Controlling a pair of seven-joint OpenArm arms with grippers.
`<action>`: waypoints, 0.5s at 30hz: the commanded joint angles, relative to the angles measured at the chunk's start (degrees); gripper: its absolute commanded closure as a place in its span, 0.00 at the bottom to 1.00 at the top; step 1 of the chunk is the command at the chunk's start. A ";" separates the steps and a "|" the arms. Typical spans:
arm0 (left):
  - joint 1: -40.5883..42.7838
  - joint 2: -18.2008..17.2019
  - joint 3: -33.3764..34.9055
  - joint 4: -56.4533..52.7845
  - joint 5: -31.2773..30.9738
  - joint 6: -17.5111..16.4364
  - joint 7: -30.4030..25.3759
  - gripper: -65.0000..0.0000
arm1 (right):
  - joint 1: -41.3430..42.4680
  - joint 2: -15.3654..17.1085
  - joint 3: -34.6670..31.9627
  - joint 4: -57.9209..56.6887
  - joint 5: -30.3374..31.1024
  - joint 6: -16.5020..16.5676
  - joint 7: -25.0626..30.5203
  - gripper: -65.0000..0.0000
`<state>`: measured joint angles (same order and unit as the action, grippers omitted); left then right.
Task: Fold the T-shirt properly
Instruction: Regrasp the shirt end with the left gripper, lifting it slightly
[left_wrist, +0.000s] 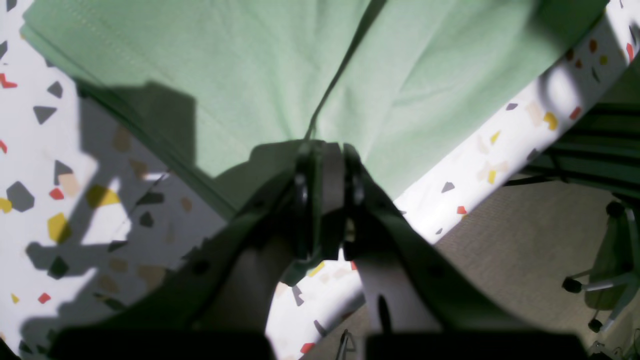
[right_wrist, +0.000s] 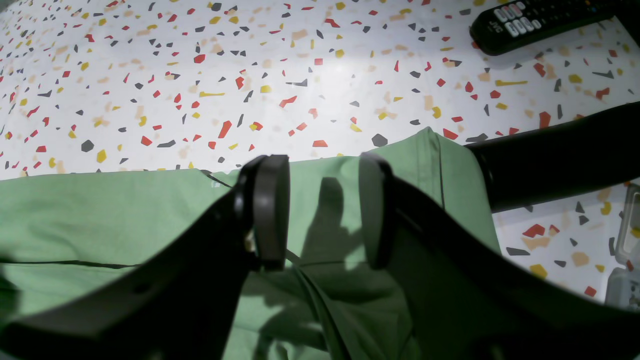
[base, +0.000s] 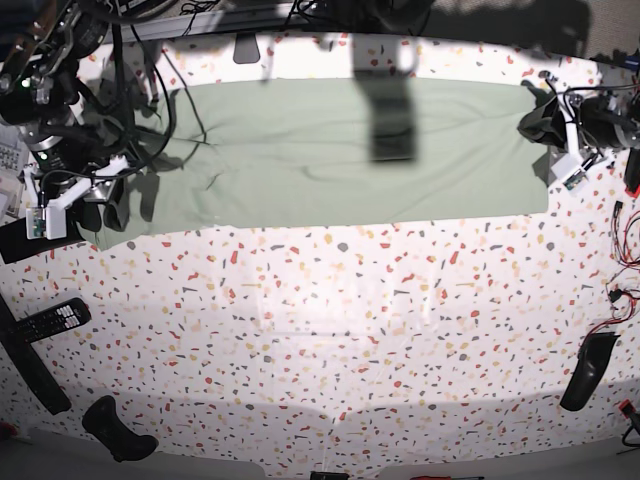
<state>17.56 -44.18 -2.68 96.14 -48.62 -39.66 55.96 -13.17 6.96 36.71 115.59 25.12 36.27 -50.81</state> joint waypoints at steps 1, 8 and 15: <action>-0.44 -1.27 -0.61 0.87 -0.68 -0.34 -0.48 0.92 | 0.48 0.48 0.17 1.14 0.66 0.63 1.38 0.65; -0.46 -1.27 -0.61 0.87 7.74 -0.34 -0.44 0.54 | 0.50 0.48 0.17 1.14 0.66 0.63 1.62 0.65; -1.95 0.90 -1.81 2.36 16.98 11.15 -6.88 0.54 | 0.87 0.48 0.15 1.11 0.66 0.63 6.14 0.65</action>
<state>16.27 -42.28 -3.92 97.38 -30.74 -28.27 49.98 -12.99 6.96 36.71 115.59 25.12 36.27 -46.28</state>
